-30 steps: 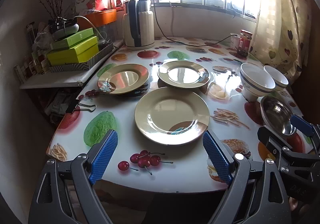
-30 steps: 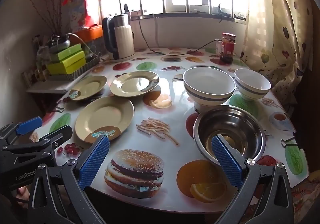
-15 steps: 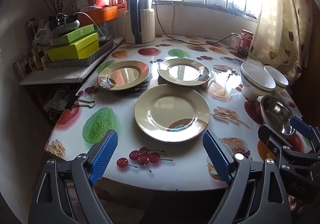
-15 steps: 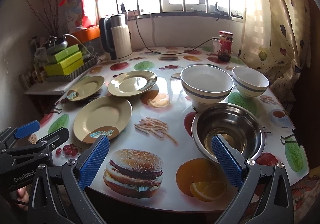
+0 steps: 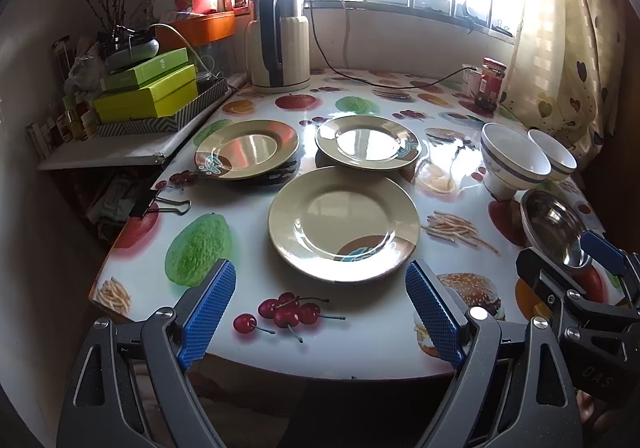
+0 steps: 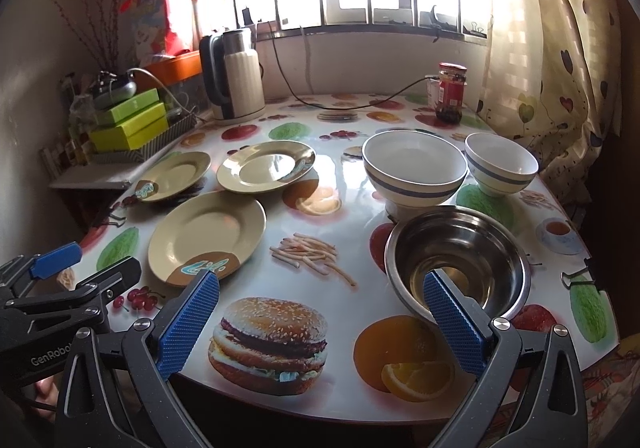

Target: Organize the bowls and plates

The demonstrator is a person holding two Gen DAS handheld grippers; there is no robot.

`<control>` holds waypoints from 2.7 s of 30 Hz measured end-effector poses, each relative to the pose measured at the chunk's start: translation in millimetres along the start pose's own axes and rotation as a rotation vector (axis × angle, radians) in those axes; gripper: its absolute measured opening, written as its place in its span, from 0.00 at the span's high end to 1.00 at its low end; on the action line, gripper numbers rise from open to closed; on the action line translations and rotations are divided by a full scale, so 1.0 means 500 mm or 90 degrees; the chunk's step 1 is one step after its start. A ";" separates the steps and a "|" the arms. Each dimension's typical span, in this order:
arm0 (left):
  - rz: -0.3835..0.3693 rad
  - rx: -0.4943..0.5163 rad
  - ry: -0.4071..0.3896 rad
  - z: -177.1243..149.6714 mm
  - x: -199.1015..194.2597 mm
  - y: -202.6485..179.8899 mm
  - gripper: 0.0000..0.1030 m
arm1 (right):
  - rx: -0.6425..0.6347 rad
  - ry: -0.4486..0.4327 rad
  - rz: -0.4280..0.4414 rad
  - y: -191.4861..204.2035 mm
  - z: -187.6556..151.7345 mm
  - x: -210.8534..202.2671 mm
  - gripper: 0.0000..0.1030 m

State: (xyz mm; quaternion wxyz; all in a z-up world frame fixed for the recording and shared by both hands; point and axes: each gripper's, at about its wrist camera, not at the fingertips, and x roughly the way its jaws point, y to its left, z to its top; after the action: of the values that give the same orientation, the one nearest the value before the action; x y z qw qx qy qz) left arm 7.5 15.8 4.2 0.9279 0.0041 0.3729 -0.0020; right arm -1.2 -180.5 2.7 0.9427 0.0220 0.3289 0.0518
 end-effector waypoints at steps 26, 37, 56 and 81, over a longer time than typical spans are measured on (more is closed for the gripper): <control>0.000 0.000 0.001 -0.004 0.000 0.004 0.15 | -0.001 0.000 0.000 0.000 -0.001 0.000 0.00; 0.000 -0.008 0.004 0.004 0.008 0.015 0.15 | -0.010 0.009 0.005 0.008 0.006 0.010 0.00; 0.040 -0.073 -0.012 0.119 0.067 0.211 0.24 | -0.027 0.033 0.145 0.092 0.170 0.146 0.00; -0.008 -0.184 0.082 0.208 0.292 0.366 0.59 | -0.051 0.222 0.290 0.242 0.299 0.462 0.65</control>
State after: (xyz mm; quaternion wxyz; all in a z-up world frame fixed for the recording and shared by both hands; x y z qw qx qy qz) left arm 186.0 198.0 -20.5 0.8928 -0.1316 0.4284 0.0464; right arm 261.5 -35.5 -13.9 0.8360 0.0486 0.4705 0.2781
